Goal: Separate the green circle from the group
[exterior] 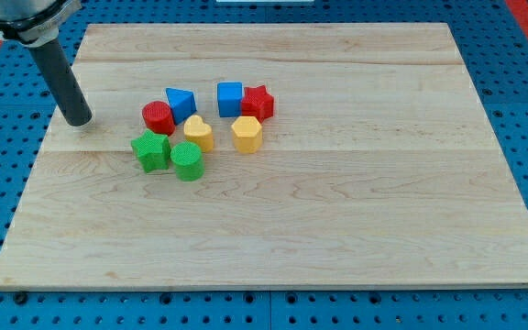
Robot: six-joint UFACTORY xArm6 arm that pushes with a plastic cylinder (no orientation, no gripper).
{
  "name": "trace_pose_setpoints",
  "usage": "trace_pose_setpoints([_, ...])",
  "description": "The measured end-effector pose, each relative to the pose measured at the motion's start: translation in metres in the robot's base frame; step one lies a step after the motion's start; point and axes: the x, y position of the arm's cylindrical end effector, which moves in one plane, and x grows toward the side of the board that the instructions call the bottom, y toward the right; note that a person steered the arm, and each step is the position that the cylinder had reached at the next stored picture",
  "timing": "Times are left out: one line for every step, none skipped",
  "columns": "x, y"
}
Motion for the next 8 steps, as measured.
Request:
trace_pose_setpoints([0.0, 0.0])
trace_pose_setpoints([0.0, 0.0])
trace_pose_setpoints([0.0, 0.0])
trace_pose_setpoints([0.0, -0.001])
trace_pose_setpoints([-0.005, 0.008])
trace_pose_setpoints([-0.005, 0.008])
trace_pose_setpoints([0.01, 0.063])
trace_pose_setpoints([0.051, 0.138])
